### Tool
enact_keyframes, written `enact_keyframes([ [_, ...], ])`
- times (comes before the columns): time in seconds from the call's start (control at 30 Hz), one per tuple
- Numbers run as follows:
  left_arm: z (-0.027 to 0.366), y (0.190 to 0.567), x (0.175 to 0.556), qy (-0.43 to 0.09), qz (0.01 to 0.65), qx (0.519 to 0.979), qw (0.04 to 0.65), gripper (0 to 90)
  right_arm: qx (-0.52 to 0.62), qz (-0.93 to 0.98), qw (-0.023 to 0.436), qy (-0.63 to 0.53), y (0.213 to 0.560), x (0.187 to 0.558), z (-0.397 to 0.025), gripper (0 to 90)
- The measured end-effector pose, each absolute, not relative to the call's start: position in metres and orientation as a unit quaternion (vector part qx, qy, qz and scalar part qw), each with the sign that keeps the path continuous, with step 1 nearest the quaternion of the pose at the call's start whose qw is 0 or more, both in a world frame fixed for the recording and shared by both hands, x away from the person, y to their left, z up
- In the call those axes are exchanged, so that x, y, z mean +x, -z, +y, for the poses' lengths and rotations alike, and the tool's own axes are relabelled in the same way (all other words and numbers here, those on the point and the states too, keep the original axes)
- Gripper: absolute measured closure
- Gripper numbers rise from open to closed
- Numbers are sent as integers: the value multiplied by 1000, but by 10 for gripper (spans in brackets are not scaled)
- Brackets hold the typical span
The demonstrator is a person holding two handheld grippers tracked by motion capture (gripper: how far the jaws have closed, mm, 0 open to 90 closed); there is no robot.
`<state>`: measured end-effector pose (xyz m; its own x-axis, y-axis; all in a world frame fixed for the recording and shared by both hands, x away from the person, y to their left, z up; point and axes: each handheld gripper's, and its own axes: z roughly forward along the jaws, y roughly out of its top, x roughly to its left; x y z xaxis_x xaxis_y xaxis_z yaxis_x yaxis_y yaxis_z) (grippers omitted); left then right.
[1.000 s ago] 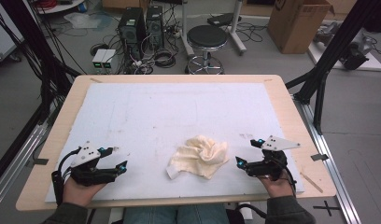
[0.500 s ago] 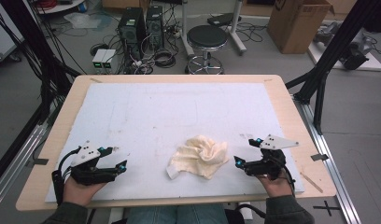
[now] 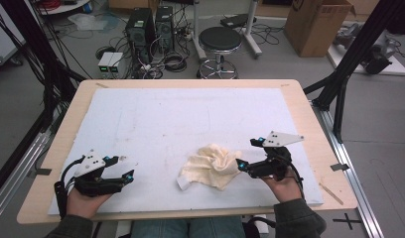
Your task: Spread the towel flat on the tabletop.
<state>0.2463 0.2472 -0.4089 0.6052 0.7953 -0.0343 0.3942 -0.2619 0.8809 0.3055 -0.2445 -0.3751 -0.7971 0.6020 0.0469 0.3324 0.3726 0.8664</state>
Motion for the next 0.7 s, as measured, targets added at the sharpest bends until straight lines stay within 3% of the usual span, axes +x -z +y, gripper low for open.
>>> enact_keyframes([
  [0.33,247,409,246,-216,388,765,467,255,258,841,104,-464,379,312,-208,107],
  [0.53,248,408,246,-219,386,765,467,254,261,852,87,-445,396,315,-201,161],
  [0.6,249,408,245,-219,386,766,465,254,259,859,79,-435,402,317,-196,212],
  [0.63,249,408,244,-221,389,764,466,254,256,865,77,-425,405,318,-192,279],
  [0.7,251,408,243,-223,391,762,465,254,256,866,75,-423,406,318,-190,291],
])
